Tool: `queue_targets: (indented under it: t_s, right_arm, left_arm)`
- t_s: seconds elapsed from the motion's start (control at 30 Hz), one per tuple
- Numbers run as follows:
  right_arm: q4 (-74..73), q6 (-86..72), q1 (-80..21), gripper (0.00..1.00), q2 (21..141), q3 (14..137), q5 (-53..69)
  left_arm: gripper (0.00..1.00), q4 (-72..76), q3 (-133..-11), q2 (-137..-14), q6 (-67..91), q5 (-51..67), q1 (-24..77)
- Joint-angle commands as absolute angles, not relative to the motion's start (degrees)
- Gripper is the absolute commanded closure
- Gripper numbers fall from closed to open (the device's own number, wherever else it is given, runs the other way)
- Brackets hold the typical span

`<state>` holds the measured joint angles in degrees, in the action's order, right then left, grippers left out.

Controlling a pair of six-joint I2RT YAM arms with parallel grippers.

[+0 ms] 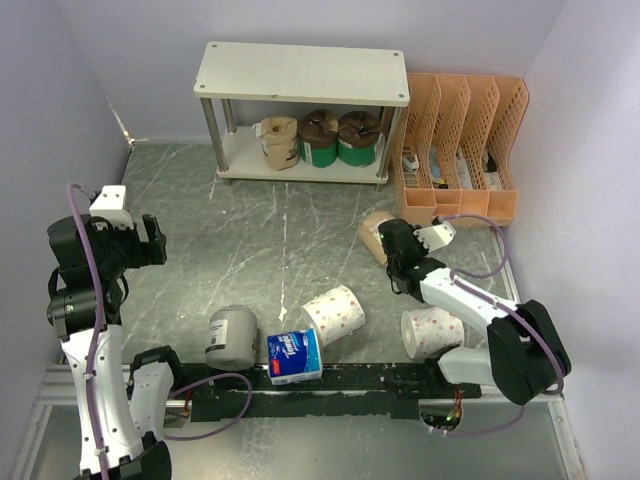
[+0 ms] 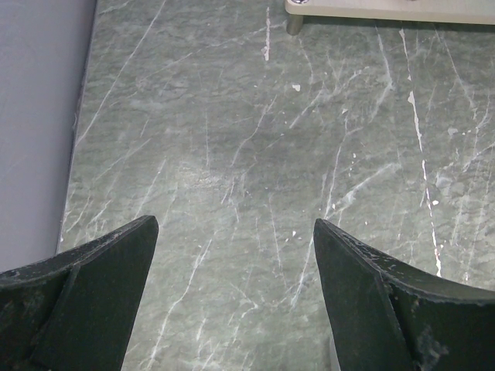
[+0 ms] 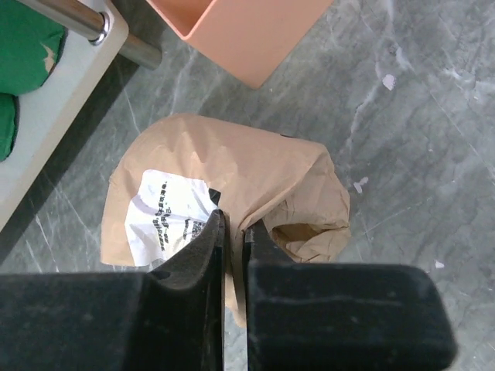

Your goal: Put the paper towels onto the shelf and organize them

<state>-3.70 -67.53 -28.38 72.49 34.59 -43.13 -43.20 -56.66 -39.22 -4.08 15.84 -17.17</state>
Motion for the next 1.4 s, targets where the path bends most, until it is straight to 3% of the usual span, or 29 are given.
queue_targets:
  t_s: [0.0, 0.17, 0.33, 0.57, 0.93, 1.37]
  right_arm:
    - [-3.7, -62.7, -27.0, 1.00, 72.2, 34.0, -40.4]
    - [2.5, -46.7, -27.0, 1.00, 68.6, 36.6, -32.2]
    - [-1.1, -29.9, -27.4, 1.00, 70.2, 46.9, -23.9]
    - [-11.9, -7.0, -33.6, 1.00, 83.1, 68.3, -13.1]
    - [-14.3, 23.9, -48.9, 1.00, 104.4, 92.2, -22.9]
    - [0.5, 50.7, -55.3, 1.00, 118.4, 101.4, -20.3]
  left_arm:
    - [0.06, -43.2, -57.6, -39.8, -4.4, 16.9, -17.6]
    - [0.06, -43.2, -57.6, -40.3, -4.5, 17.0, -17.6]
    - [0.06, -43.2, -57.6, -40.7, -4.5, 16.9, -17.6]
    - [0.06, -43.1, -57.6, -41.0, -4.4, 16.5, -17.7]
    - [0.06, -43.1, -57.6, -40.2, -4.1, 16.1, -17.6]
    - [0.06, -42.8, -57.4, -37.4, -3.8, 14.7, -17.6]
